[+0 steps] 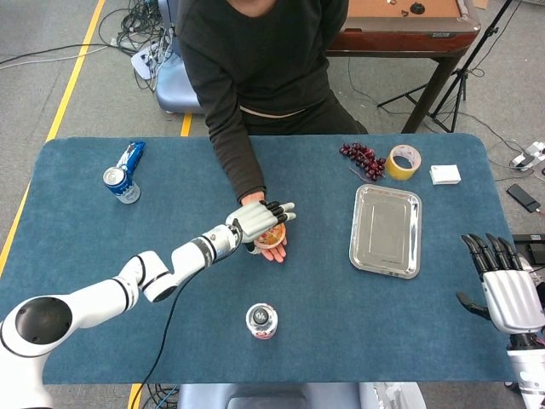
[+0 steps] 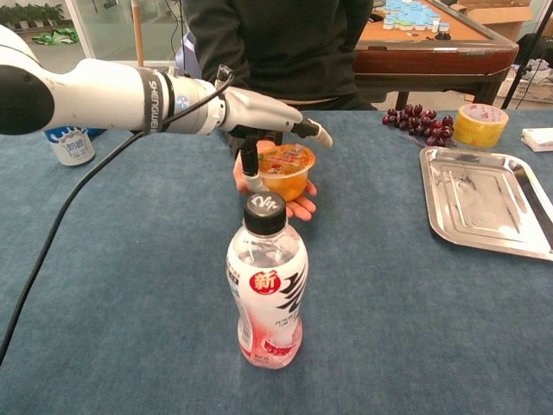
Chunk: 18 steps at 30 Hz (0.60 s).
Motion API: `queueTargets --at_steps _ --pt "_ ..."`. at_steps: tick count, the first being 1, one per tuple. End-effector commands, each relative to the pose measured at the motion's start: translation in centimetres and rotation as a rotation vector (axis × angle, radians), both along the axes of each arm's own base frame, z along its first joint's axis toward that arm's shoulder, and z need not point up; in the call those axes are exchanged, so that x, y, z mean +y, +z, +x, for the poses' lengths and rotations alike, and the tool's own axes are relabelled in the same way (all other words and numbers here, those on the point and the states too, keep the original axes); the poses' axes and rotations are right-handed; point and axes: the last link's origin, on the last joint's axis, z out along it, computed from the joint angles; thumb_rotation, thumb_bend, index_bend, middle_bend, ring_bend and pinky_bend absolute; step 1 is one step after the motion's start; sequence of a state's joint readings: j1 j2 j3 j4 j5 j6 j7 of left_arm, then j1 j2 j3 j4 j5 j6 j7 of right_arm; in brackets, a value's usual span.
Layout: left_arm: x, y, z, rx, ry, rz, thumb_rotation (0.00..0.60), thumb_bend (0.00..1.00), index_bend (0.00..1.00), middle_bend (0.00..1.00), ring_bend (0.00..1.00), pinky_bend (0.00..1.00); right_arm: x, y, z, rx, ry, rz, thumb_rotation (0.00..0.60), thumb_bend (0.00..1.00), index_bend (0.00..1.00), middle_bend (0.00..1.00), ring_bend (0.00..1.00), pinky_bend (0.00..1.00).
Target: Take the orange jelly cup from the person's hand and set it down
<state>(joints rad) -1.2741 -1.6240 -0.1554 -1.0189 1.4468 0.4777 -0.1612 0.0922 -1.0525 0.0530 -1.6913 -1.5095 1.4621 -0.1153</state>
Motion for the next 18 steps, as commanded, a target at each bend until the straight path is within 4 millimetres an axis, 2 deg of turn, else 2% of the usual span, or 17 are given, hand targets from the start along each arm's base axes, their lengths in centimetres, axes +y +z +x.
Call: queueTargets --at_steps 1,4,7,12,18 --pt "0.1 -0.2 -0.2 -0.018 0.003 0.010 0.600 0.17 0.16 0.01 0.18 0.30 0.1 0.0 -0.1 -0.001 -0.003 0.001 0.600 0.15 0.05 0.11 0.00 0.08" --pt "-0.1 -0.5 -0.3 -0.038 0.002 0.010 0.600 0.17 0.23 0.05 0.26 0.41 0.1 0.0 -0.1 -0.002 -0.004 0.000 0.600 0.15 0.05 0.11 0.00 0.08" --pt "-0.4 -0.7 -0.4 -0.058 0.004 0.002 0.600 0.17 0.32 0.16 0.36 0.51 0.2 -0.1 -0.2 -0.005 -0.007 -0.001 0.600 0.15 0.05 0.10 0.00 0.08" --pt "-0.7 -0.3 -0.4 -0.111 -0.008 0.003 0.600 0.17 0.41 0.25 0.41 0.54 0.2 -0.1 -0.3 -0.006 -0.008 -0.003 0.600 0.15 0.05 0.10 0.00 0.08" --pt "-0.9 2.2 -1.6 -0.143 -0.035 0.022 0.600 0.17 0.42 0.28 0.41 0.56 0.1 0.0 -0.1 -0.008 0.000 -0.006 0.600 0.15 0.05 0.10 0.00 0.08"
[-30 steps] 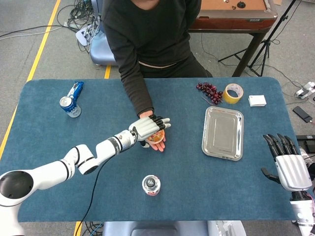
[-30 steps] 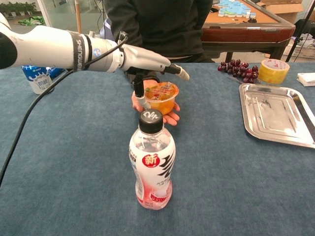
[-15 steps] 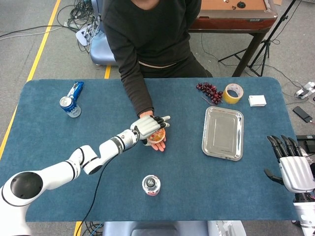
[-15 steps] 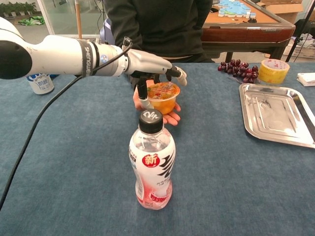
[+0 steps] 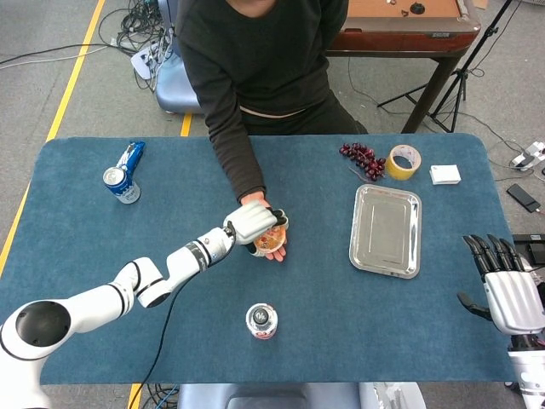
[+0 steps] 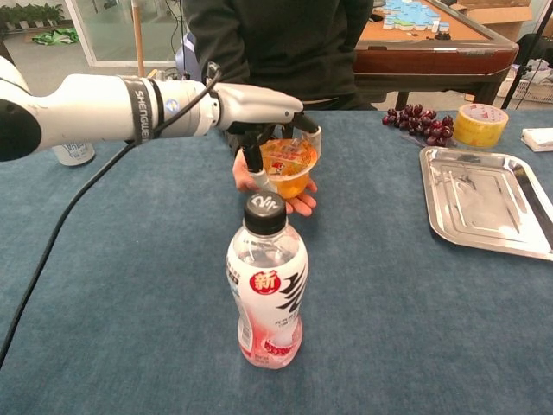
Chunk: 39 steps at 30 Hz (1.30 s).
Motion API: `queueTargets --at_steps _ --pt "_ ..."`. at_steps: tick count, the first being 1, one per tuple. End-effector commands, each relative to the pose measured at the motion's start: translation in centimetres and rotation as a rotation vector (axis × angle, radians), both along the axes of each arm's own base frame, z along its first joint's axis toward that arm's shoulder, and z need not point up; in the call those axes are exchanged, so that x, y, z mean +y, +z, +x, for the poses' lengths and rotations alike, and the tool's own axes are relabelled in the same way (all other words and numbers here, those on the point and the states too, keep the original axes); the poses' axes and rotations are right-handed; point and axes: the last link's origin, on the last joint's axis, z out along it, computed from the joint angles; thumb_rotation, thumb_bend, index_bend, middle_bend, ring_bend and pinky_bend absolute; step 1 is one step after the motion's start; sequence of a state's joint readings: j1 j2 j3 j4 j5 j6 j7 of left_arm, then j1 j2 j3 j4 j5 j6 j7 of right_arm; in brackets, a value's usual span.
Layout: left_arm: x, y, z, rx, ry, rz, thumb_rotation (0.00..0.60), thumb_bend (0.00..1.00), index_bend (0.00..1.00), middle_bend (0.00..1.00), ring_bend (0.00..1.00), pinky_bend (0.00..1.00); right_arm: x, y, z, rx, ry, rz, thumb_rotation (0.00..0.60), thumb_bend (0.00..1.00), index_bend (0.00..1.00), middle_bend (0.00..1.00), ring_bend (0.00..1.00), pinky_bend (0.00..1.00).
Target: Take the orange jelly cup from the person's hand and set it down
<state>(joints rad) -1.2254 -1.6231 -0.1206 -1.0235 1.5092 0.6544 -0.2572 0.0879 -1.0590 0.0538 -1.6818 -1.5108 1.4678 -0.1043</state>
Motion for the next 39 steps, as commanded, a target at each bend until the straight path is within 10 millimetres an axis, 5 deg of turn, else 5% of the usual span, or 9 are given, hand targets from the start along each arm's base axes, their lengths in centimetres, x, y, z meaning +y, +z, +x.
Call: queueTargets --at_steps 1,12,19,27,30,34,39 --pt "-0.2 2.0 -1.4 -0.017 -0.008 0.016 0.600 0.17 0.42 0.28 0.41 0.56 0.0 0.0 0.0 -0.001 0.003 -0.001 0.600 0.15 0.05 0.10 0.00 0.08" --pt "-1.0 7.8 -7.6 -0.005 0.080 0.112 0.600 0.17 0.40 0.28 0.40 0.56 -0.2 -0.2 0.4 -0.001 0.022 0.007 0.600 0.15 0.05 0.11 0.00 0.08" --pt "-1.9 6.5 -11.2 0.091 0.137 0.116 0.600 0.17 0.38 0.28 0.39 0.56 -0.3 -0.3 0.7 0.005 0.033 0.013 0.600 0.15 0.05 0.10 0.00 0.08" --pt "-2.1 3.1 -13.0 0.183 0.163 0.118 0.600 0.17 0.35 0.28 0.38 0.55 0.1 -0.2 0.7 0.008 0.025 0.013 0.600 0.15 0.05 0.10 0.00 0.08" --pt "-2.0 2.6 -13.5 0.206 0.171 0.134 0.600 0.17 0.27 0.21 0.28 0.50 0.3 0.0 0.6 0.008 0.019 0.004 0.600 0.15 0.05 0.10 0.00 0.08" --pt "-1.9 2.9 -13.6 0.189 0.227 0.134 0.600 0.17 0.02 0.02 0.06 0.36 0.5 0.3 0.5 0.010 0.011 -0.004 0.600 0.15 0.05 0.10 0.00 0.08" --pt "-2.3 4.1 -13.2 0.138 0.282 0.126 0.600 0.17 0.00 0.00 0.00 0.26 0.4 0.2 0.6 0.006 0.014 -0.002 0.600 0.15 0.05 0.10 0.00 0.08"
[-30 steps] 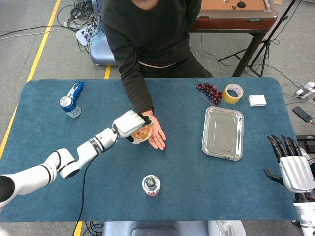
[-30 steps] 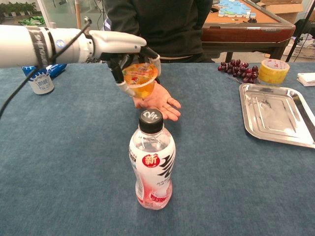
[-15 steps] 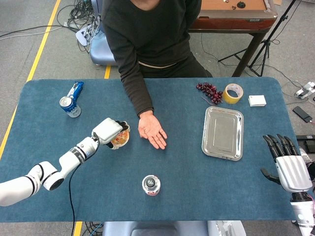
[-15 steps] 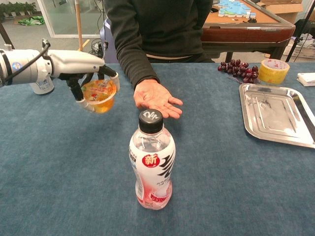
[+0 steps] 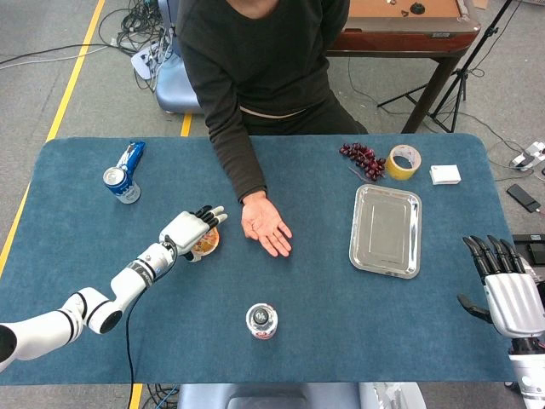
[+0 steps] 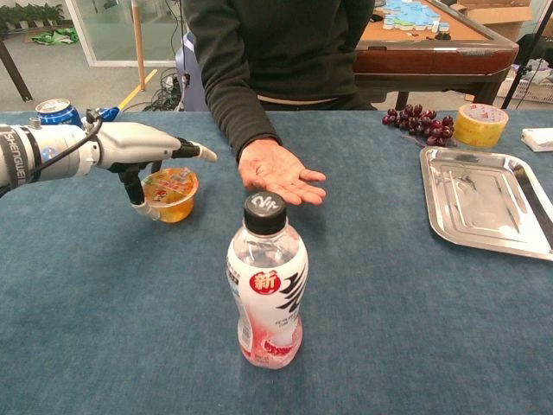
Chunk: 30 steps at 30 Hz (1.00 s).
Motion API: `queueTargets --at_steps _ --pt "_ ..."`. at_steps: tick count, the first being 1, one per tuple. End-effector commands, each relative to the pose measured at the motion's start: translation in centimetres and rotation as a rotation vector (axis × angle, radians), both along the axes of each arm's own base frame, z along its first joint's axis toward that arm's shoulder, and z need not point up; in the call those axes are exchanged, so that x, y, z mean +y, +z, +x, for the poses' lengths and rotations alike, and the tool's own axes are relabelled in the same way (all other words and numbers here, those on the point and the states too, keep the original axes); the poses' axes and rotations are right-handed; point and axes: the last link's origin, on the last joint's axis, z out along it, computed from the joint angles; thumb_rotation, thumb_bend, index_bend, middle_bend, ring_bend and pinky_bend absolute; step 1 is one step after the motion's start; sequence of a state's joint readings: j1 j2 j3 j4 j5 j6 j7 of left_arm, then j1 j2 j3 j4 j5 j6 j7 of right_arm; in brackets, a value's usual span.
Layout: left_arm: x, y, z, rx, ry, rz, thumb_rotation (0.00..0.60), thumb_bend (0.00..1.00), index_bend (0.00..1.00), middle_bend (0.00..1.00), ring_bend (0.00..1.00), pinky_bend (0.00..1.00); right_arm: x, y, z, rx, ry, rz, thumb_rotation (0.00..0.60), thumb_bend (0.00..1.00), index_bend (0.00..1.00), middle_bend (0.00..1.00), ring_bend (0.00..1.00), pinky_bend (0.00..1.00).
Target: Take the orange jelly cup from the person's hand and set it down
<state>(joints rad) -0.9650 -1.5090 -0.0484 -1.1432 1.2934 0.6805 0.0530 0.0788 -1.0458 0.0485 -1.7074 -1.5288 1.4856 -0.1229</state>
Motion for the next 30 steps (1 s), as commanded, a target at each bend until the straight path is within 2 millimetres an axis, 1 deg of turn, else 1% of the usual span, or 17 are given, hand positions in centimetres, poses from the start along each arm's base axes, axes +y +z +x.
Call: queueTargets --at_steps 1,4,7,10,12,16,18,21,22,25,30 --pt "-0.2 1.5 0.2 -0.050 0.046 0.013 0.600 0.17 0.00 0.00 0.00 0.26 -0.1 -0.1 0.0 -0.002 0.002 0.004 0.600 0.15 0.05 0.10 0.00 0.08" --pt "-0.5 3.5 0.3 -0.116 0.067 0.059 0.600 0.17 0.00 0.00 0.00 0.25 -0.1 -0.1 -0.2 -0.004 -0.003 0.005 0.600 0.15 0.05 0.10 0.00 0.08" --pt "-1.3 5.6 -0.2 -0.187 0.101 0.119 0.600 0.17 0.00 0.00 0.00 0.24 -0.2 0.1 -0.4 -0.001 -0.011 0.002 0.600 0.15 0.05 0.10 0.00 0.08" --pt "-2.3 7.5 -1.4 -0.224 0.132 0.183 0.600 0.17 0.00 0.00 0.00 0.24 -0.3 0.3 -0.5 0.000 -0.013 0.005 0.600 0.15 0.05 0.10 0.00 0.08" --pt "-3.4 8.9 -2.4 -0.247 0.162 0.240 0.600 0.17 0.00 0.00 0.00 0.24 -0.4 0.3 -0.5 -0.007 -0.015 0.011 0.600 0.15 0.05 0.10 0.00 0.08" --pt "-6.2 11.0 -4.7 -0.300 0.223 0.364 0.600 0.17 0.00 0.00 0.00 0.24 -0.6 0.4 -0.3 -0.031 -0.010 0.018 0.600 0.15 0.05 0.10 0.00 0.08" --pt "-7.9 11.8 -6.1 -0.304 0.257 0.422 0.600 0.17 0.00 0.00 0.00 0.24 -0.6 0.3 -0.3 -0.036 -0.007 0.024 0.600 0.15 0.05 0.10 0.00 0.08" --pt "-10.2 12.4 -7.8 -0.281 0.302 0.472 0.600 0.17 0.00 0.00 0.00 0.24 -0.5 0.1 -0.3 -0.041 -0.004 0.037 0.600 0.16 0.05 0.10 0.00 0.08" --pt "-11.4 12.7 -8.6 -0.266 0.317 0.492 0.600 0.17 0.00 0.00 0.00 0.24 -0.5 0.0 -0.3 -0.044 0.003 0.044 0.600 0.16 0.05 0.10 0.00 0.08" --pt "-13.8 13.3 -10.2 -0.241 0.335 0.544 0.600 0.17 0.00 0.00 0.00 0.24 -0.4 -0.1 -0.2 -0.046 0.022 0.048 0.600 0.16 0.05 0.10 0.00 0.08" --pt "-17.0 13.6 -11.6 -0.233 0.356 0.585 0.600 0.17 0.00 0.00 0.00 0.23 -0.2 -0.2 0.3 -0.054 0.051 0.052 0.600 0.16 0.05 0.10 0.00 0.08"
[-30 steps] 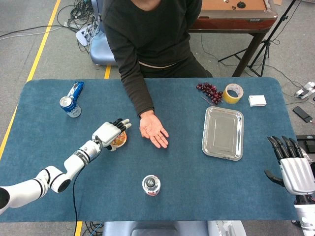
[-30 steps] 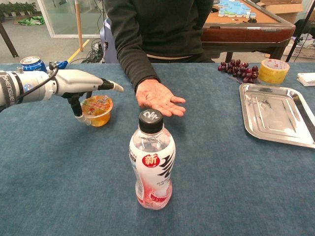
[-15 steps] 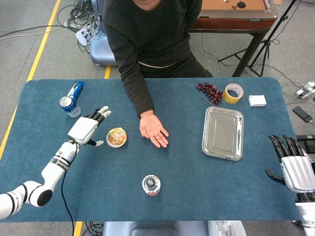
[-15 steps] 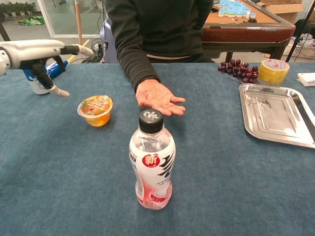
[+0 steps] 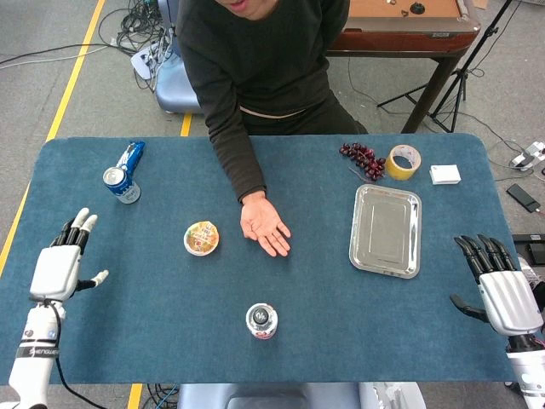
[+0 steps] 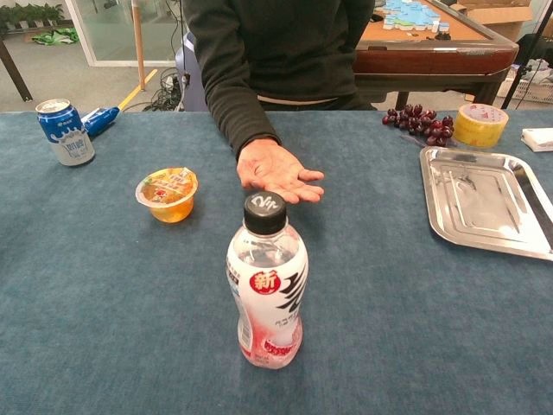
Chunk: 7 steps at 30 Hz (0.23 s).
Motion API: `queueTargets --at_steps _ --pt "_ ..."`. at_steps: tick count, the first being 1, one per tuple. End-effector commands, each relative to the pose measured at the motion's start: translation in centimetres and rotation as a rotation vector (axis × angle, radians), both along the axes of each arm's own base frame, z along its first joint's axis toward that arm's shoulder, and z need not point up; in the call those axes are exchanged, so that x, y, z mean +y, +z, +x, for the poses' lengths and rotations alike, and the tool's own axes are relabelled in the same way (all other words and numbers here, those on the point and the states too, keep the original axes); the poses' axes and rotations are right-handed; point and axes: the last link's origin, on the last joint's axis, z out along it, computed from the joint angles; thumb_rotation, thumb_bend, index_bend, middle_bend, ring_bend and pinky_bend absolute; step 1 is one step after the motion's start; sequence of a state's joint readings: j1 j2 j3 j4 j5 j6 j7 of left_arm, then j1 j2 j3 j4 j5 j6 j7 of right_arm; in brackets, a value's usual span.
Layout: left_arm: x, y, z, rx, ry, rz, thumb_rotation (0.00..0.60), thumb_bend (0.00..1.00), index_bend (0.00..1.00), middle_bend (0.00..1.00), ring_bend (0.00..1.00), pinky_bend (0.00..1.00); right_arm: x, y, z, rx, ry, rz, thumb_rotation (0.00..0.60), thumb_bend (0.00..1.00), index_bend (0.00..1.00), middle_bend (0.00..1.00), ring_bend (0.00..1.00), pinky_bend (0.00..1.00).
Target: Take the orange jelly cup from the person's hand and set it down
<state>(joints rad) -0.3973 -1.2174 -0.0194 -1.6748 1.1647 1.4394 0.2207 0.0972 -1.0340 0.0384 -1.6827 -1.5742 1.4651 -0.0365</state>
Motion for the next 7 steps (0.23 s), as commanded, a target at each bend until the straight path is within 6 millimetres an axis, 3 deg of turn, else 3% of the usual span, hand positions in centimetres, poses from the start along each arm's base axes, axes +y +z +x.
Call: queueTargets --at_steps 1,7 --pt "-2.5 0.1 -0.8 0.016 0.015 0.013 0.600 0.17 0.00 0.00 0.00 0.23 0.2 -0.2 0.3 -0.018 0.012 0.010 0.600 0.17 0.05 0.10 0.00 0.08" --pt "-3.9 -0.4 -0.6 0.006 -0.014 0.028 0.600 0.17 0.00 0.00 0.00 0.22 0.4 -0.6 0.5 -0.015 0.020 0.021 0.600 0.17 0.05 0.10 0.00 0.08"
